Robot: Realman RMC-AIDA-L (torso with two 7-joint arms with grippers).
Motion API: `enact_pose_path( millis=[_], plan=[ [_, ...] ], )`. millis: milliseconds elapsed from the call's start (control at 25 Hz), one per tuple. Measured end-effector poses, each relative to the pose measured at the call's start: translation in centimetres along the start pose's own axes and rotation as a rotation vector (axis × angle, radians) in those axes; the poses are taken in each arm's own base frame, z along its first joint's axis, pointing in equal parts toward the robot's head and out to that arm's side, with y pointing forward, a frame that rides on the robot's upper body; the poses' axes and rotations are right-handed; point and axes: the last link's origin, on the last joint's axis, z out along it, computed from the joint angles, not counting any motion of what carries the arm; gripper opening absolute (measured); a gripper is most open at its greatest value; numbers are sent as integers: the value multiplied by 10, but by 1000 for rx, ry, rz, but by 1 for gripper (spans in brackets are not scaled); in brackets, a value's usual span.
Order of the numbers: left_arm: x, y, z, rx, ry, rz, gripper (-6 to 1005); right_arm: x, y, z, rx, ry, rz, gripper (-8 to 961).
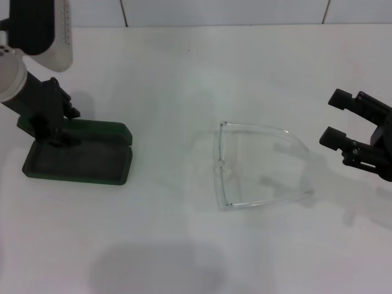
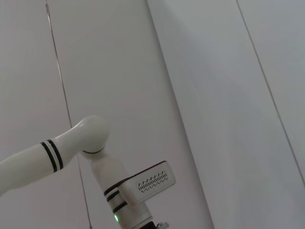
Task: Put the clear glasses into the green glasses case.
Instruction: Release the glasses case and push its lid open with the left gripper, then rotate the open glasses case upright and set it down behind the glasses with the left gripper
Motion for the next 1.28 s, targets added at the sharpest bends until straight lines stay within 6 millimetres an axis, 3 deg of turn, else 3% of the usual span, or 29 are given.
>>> enact_pose_path(
  millis=[40,480,680,920,1120,1280],
  plan=[
    [0,0,1,-1,-1,1,664,0,0,0,1,0,0,830],
    [3,2,1,2,-2,6,237,3,1,-6,22,1,6,829],
    [16,4,-3,25,12,23,209,3,0,-14,73,-27,-13,829],
    [39,14,-1,22,3,61,203,0,-2,-46,253,-125,-63,828],
    [73,25,-3,31,20,84,204,-5,1,-71,354,-176,-89,828],
    [98,31,1,53,1,67,203,-6,2,-75,369,-188,-95,827]
  ],
)
